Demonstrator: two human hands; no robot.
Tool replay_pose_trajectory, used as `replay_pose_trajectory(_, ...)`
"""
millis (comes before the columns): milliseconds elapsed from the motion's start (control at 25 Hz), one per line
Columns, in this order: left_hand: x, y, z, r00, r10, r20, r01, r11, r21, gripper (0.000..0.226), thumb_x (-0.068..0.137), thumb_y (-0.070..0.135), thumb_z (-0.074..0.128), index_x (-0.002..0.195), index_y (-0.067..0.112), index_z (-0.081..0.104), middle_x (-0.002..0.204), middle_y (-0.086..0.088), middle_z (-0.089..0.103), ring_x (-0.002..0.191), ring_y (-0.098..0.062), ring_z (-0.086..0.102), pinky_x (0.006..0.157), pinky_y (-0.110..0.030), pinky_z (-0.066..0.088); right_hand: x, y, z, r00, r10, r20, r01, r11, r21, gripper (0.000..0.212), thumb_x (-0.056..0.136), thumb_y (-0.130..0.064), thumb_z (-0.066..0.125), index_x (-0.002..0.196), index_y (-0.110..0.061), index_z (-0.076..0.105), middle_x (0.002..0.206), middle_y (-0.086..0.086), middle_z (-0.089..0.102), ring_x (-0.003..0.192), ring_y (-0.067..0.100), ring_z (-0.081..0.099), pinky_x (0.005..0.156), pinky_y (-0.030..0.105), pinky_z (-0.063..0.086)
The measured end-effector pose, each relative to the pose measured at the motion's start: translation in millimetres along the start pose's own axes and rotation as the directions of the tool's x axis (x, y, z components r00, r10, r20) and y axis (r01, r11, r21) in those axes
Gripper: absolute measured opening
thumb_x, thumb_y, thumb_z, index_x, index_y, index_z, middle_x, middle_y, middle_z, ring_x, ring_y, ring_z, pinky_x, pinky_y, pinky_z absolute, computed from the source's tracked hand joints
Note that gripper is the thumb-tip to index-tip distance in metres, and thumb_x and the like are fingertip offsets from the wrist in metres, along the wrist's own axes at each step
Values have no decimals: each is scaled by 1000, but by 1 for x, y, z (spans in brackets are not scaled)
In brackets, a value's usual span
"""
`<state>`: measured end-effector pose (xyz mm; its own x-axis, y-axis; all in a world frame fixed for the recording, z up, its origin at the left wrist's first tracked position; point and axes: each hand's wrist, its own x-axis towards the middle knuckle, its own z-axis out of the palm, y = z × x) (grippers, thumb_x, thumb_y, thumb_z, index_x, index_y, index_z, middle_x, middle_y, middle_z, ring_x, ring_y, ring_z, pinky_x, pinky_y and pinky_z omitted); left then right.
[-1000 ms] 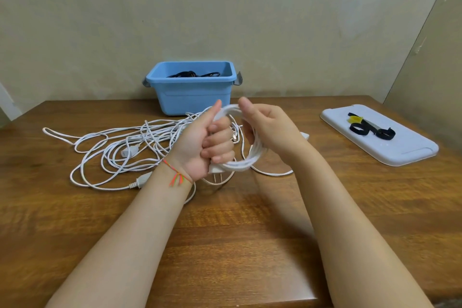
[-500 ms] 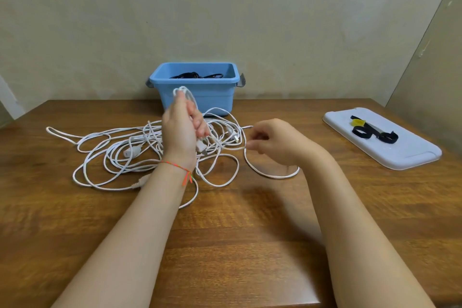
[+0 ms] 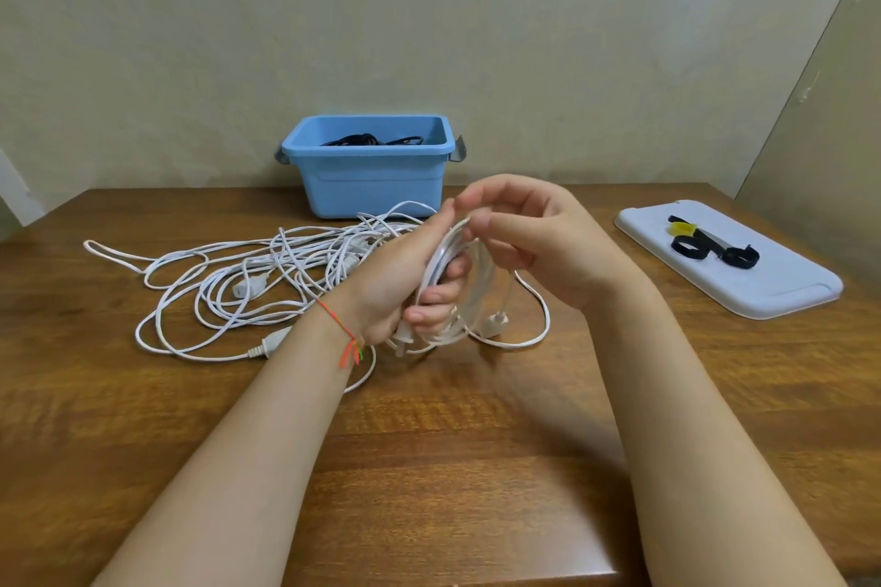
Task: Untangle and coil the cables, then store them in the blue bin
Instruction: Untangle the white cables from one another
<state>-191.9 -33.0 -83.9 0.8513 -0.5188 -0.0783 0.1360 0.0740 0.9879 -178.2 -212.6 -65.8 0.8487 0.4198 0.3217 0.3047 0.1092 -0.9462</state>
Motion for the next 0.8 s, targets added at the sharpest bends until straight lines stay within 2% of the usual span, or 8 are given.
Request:
replay_pose_trajectory(80,-2,0,-2,991,11,130,-3,998,-66,50,93,60,42,69,16,43,46,1,26,30,-8,23,41,-23,13,2,1,0,992,8,-129,-16,998,-62,8,86,-7,71,90,-14,70,74,6,63,58,18,38,51,24,27)
replay_pose_trajectory(160,-2,0,-8,980,30,196,4,986,-167,44,100,48,42,67,18,42,43,6,25,29,-5,23,36,-19,18,3,3,-1,974,-3,-228,-27,991,-129,6,86,-12,74,86,-13,69,71,6,59,55,14,40,51,25,29)
replay_pose_trajectory(280,-2,3,-17,972,64,226,34,915,-402,45,101,46,39,64,20,41,42,8,20,30,-5,18,33,-18,21,5,9,-4,964,3,-267,-50,985,-167,8,91,-19,70,88,-12,71,64,1,57,51,11,38,48,24,29)
replay_pose_trajectory(440,1,3,-25,992,122,-16,-110,822,-558,55,102,50,36,56,20,36,37,6,22,27,-6,18,32,-19,20,7,22,-5,970,132,-202,-178,956,-233,19,98,-25,61,93,-12,74,63,2,57,51,14,41,47,26,36)
replay_pose_trajectory(520,3,2,-25,981,123,-147,-186,796,-575,59,101,53,39,52,21,34,35,6,22,27,-6,20,32,-19,20,8,25,-2,967,187,-171,-223,949,-224,26,100,-28,57,92,-9,73,70,8,60,58,18,50,55,29,44)
replay_pose_trajectory(600,4,1,-26,962,136,-238,-253,774,-580,59,98,52,45,50,22,31,35,5,20,27,-7,20,33,-19,20,10,26,3,957,252,-141,-269,956,-117,28,101,-31,53,95,-10,71,82,10,63,72,22,58,68,36,51)
replay_pose_trajectory(720,5,1,-27,934,177,-311,-328,773,-544,57,95,44,53,48,21,29,35,4,19,29,-9,19,36,-20,21,14,31,12,924,376,-66,-357,912,201,35,100,-44,50,93,-17,70,101,13,62,93,29,62,81,47,56)
replay_pose_trajectory(800,7,-2,-23,919,188,-346,-356,772,-527,59,94,42,55,46,20,30,35,4,19,30,-10,19,40,-22,22,18,36,22,921,388,19,-374,872,315,47,93,-57,55,104,-14,70,107,17,61,98,33,62,89,49,55)
